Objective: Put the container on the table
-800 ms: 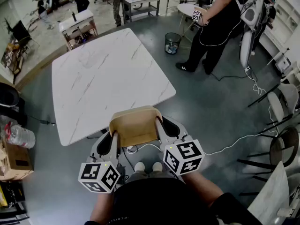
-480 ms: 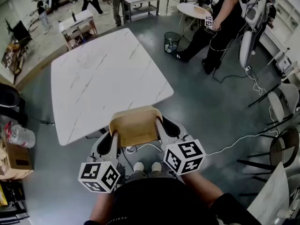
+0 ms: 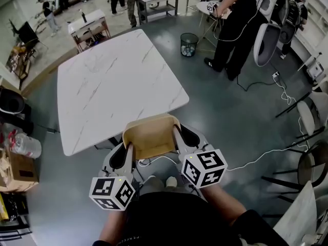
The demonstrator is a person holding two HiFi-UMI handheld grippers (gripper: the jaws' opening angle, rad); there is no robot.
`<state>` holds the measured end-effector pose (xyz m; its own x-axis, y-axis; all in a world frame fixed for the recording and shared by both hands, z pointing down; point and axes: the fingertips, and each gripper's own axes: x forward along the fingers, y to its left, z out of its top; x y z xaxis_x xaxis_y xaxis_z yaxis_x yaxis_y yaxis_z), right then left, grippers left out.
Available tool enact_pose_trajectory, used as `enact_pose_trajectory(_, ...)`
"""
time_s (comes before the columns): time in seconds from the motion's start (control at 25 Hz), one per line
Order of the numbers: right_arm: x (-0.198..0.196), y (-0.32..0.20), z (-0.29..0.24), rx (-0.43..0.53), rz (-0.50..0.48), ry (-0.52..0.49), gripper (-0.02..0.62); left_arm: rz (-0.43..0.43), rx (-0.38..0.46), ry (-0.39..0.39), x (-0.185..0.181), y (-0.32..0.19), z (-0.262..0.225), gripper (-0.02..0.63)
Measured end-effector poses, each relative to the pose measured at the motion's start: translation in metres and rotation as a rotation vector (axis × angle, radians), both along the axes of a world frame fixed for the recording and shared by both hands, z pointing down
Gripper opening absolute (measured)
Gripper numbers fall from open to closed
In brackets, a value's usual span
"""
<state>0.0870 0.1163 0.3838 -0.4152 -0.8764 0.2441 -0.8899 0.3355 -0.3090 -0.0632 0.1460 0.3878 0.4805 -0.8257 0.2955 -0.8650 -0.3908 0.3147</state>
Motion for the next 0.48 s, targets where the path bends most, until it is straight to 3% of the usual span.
enact_pose_trajectory(0.48, -0.010, -0.036, 0.002, -0.003, 0.000, 0.027, 0.026, 0.022, 0.022, 0.000, -0.010, -0.037, -0.006, 0.063)
